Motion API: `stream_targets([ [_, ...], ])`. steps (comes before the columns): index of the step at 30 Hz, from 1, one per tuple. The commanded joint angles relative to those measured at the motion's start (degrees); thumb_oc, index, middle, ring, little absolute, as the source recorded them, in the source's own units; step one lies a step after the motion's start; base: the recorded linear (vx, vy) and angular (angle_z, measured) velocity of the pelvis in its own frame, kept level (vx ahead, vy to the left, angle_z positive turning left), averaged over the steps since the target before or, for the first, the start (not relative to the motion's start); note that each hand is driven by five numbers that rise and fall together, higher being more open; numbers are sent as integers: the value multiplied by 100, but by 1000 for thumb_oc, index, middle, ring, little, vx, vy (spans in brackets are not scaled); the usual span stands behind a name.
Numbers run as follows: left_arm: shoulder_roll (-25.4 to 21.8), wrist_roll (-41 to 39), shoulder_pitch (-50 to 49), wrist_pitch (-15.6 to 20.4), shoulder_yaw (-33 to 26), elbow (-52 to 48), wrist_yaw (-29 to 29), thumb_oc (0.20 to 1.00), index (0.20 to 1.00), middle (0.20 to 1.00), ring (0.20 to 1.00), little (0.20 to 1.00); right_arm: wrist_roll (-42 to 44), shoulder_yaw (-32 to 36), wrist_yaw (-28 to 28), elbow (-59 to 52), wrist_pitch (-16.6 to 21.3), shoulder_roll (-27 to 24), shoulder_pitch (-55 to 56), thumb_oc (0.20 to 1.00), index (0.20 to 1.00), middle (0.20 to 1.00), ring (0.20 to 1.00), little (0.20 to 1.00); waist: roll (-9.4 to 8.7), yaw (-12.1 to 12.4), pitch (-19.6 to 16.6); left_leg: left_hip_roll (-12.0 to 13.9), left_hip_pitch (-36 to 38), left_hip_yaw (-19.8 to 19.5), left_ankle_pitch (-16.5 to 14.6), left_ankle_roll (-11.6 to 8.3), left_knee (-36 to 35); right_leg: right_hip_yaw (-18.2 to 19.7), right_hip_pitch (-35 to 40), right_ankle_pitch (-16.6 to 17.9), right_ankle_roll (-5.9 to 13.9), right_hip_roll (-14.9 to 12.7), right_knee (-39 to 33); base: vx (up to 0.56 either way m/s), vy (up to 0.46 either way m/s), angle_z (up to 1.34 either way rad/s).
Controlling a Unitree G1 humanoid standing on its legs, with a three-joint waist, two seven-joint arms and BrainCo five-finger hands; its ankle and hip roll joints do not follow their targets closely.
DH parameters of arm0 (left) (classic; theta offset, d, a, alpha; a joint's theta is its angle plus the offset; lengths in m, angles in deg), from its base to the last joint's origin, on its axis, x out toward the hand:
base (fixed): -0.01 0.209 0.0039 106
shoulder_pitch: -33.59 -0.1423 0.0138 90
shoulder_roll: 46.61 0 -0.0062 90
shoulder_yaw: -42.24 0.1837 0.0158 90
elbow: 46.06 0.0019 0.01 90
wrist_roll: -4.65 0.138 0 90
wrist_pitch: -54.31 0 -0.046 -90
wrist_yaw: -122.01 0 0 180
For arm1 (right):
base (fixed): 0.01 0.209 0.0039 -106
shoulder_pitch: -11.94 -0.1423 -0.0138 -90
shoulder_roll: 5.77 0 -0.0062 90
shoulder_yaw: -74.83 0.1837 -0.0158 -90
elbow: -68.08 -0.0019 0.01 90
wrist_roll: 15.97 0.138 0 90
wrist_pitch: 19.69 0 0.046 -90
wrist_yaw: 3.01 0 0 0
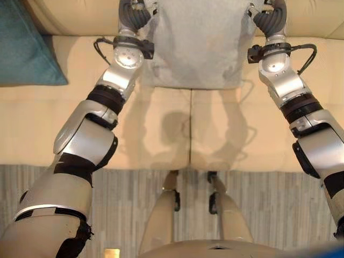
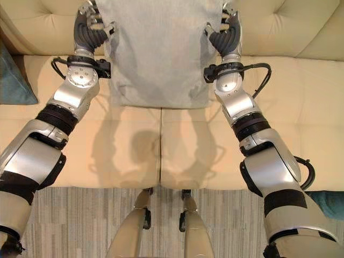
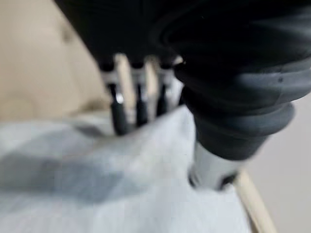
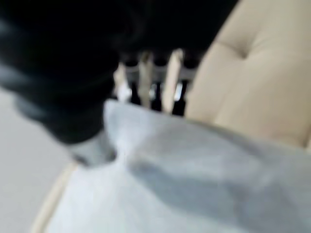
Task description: Pick up all the scattered cushions and arrange them neatly on the sofa.
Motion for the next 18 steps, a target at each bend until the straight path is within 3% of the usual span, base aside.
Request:
stream_targets([
  [1,-116,323,812,257,65,298,40,1000,1000,1000,1000,1000,-331,92,-175,120,214,104,-543,1000,1000,1000,1000,1000,3,25,-148,76,4,202,-366,-755,-1,-98,52,517,477,-283,-249,21,1,-4],
  [5,-873,364,15,174,-353,313,273,1000,1000,1000,1000,1000,-331,459,6,-86,183,-668,210,1000,1000,1000,1000,1000,30,-32,-255,78,302,257,-462,-744,-1,-105,278,485,468,-299,-249,44,0,-8],
  [7,-869,366,-3,173,-359,304,272,1000,1000,1000,1000,1000,-333,461,7,-99,180,-671,230,1000,1000,1000,1000,1000,33,-29,-260,79,310,257,-465,-744,-1,-105,286,483,468,-298,-249,18,-9,0],
  [8,-1178,273,-734,190,-843,278,396,1000,1000,1000,1000,1000,-230,843,215,-169,224,-1135,922,1000,1000,1000,1000,1000,36,-69,-341,89,499,278,-527,-747,-1,-136,447,448,443,-305,-249,36,-17,-1],
  [10,-1325,270,-1326,197,-1160,175,505,1000,1000,1000,1000,1000,-197,1084,414,-226,240,-1350,1492,1000,1000,1000,1000,1000,29,-87,-389,100,643,292,-571,-743,-1,-174,589,426,431,-311,-249,53,-42,-6],
  [13,-1390,284,-2178,210,-1619,-126,617,1000,1000,1000,1000,1000,-293,1371,684,-435,224,-1527,2311,1000,1000,1000,1000,1000,13,-101,-436,111,840,312,-618,-736,-1,-198,785,383,418,-302,-249,46,-55,1],
  [17,-1024,375,-4593,250,-2559,-1206,1008,1000,1000,1000,1000,1000,-594,2152,1267,-1027,217,-1494,4354,1000,1000,1000,1000,1000,-41,-99,-492,155,1466,358,-725,-712,-1,-289,1440,257,383,-301,-249,50,-69,-6],
  [18,-1022,379,-4609,244,-2564,-1222,1005,1000,1000,1000,1000,1000,-597,2158,1268,-1041,212,-1493,4371,1000,1000,1000,1000,1000,-41,-102,-498,152,1455,355,-705,-710,-1,-291,1431,272,382,-303,-249,3,-23,4],
])
